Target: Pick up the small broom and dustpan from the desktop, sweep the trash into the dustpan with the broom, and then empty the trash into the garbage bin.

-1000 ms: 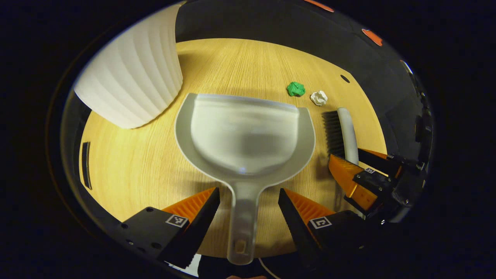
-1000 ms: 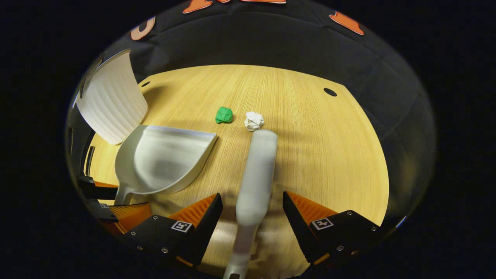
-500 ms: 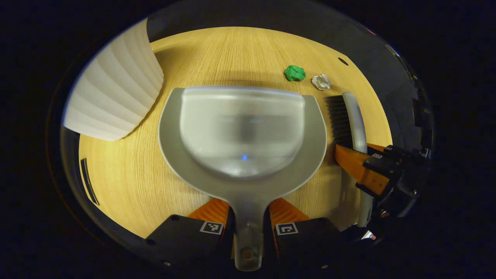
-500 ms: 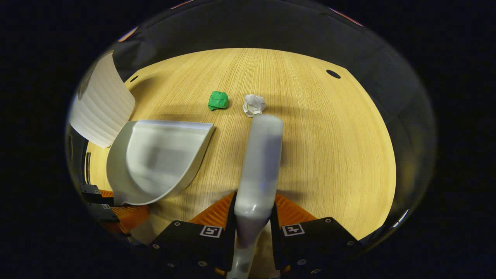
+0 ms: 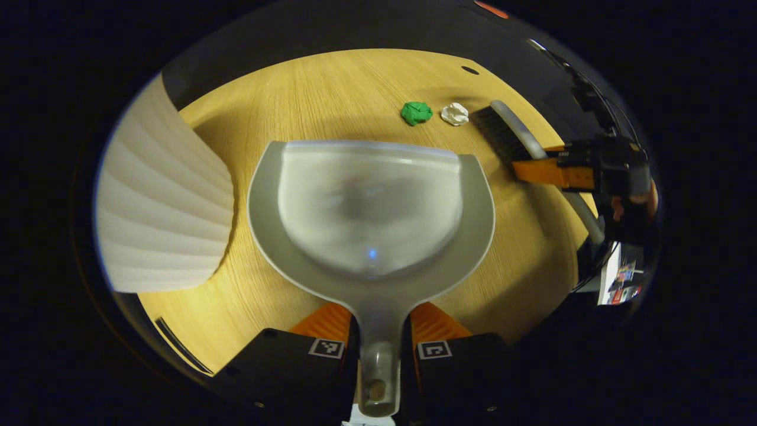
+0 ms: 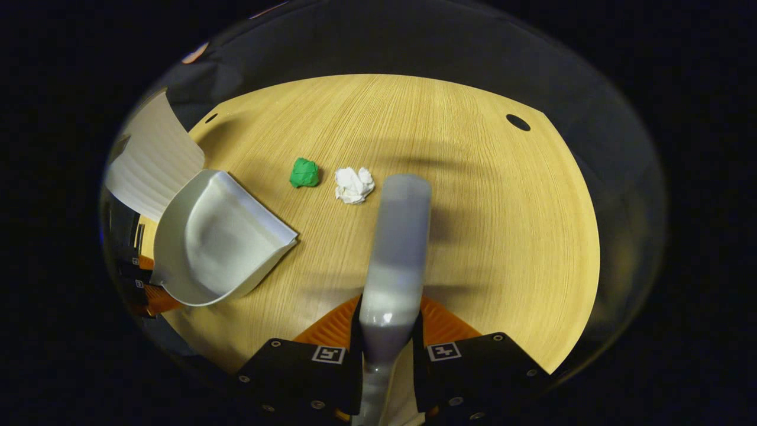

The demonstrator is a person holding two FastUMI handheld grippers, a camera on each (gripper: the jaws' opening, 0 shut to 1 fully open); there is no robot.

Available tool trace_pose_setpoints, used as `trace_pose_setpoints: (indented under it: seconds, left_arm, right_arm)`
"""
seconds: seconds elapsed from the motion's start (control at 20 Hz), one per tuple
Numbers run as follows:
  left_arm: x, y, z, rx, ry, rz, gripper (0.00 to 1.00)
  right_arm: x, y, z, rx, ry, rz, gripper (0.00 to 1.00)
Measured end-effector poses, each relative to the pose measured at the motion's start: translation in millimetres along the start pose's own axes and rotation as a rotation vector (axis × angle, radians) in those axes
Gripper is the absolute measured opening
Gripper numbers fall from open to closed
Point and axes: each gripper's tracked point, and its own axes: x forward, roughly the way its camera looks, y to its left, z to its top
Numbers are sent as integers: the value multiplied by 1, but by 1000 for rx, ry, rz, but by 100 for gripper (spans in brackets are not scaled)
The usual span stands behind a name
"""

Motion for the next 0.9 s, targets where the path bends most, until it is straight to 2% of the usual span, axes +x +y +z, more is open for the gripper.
trace_pose_setpoints:
  seconds: [0.1, 0.2, 0.4, 0.5, 0.7, 0.9]
  left_arm:
    - [-15, 3, 6, 81, -16, -37, 31]
    - [-15, 11, 1, 159, 7, -31, 31]
    - [-16, 22, 5, 281, 69, -64, 31]
    - [-20, 28, 9, 353, 81, -70, 31]
    - [-14, 19, 14, 395, 126, -89, 30]
    - [-12, 19, 13, 418, 123, -100, 30]
  right_arm:
    - [1, -11, 16, -59, -6, 9, 36]
    - [7, -25, 32, -150, -4, 10, 36]
    - [17, -26, 64, -207, 15, 119, 35]
    - [27, -27, 69, -343, 28, 128, 35]
    - [25, 11, 67, -434, 75, 271, 35]
    - [12, 38, 79, -543, 82, 390, 36]
